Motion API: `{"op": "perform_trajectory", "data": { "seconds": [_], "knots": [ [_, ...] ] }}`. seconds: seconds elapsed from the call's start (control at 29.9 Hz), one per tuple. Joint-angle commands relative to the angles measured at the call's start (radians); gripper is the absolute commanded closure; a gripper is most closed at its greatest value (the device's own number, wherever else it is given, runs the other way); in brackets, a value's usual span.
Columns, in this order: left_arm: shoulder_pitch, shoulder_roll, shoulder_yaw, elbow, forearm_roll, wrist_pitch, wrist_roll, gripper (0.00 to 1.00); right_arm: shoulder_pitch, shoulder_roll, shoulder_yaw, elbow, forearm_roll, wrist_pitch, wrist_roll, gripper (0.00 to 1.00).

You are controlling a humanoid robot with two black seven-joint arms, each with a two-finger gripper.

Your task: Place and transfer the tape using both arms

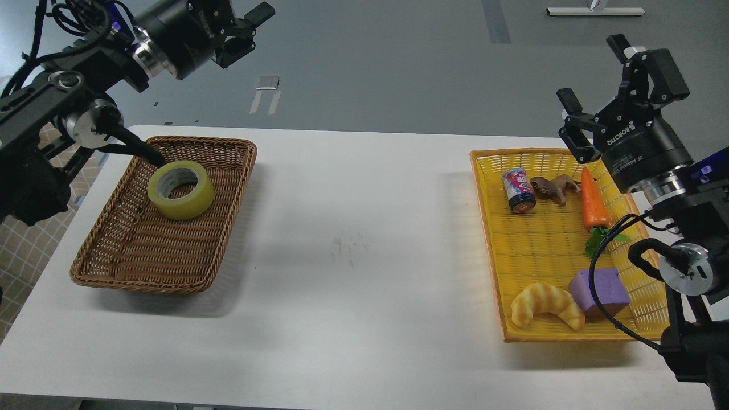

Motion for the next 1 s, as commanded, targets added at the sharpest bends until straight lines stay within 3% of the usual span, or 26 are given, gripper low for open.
{"op": "perform_trajectory", "data": {
  "seconds": [0.0,0.23,0.4,0.47,0.5,0.6,0.84,0.97],
  "knots": [
    [0.092,-0.024,-0.110,-0.061,-0.006,-0.002,-0.008,0.02,0.040,-0.001,-0.002,-0.001,0.000,0.000,0.000,0.00],
    [0.349,-0.097,-0.307,-0.192,0.015,0.039,-0.011,0.02,0.070,0.006,-0.005,0.003,0.003,0.011,0.005,0.00],
    [0.380,-0.082,-0.333,-0.265,0.017,0.010,0.005,0.02,0.065,0.006,-0.028,0.000,0.003,0.019,0.006,0.00],
    [0.377,-0.068,-0.338,-0.262,0.022,-0.010,0.039,0.02,0.065,0.001,-0.042,0.000,0.003,0.019,0.008,0.00],
    [0.371,-0.047,-0.339,-0.259,0.020,-0.024,0.089,0.02,0.065,0.001,-0.045,0.003,0.005,0.020,0.008,0.00],
    [0.371,-0.030,-0.365,-0.265,0.012,-0.053,0.168,0.02,0.073,-0.002,-0.047,0.003,0.005,0.035,0.009,0.00],
    [0.447,-0.197,-0.509,-0.299,0.015,-0.056,0.159,0.02,0.087,0.012,-0.041,0.011,0.003,0.061,0.014,0.00],
    [0.478,-0.223,-0.517,-0.308,0.017,-0.056,0.159,0.02,0.085,0.019,-0.038,0.011,0.005,0.058,0.014,0.00]
  ]
}}
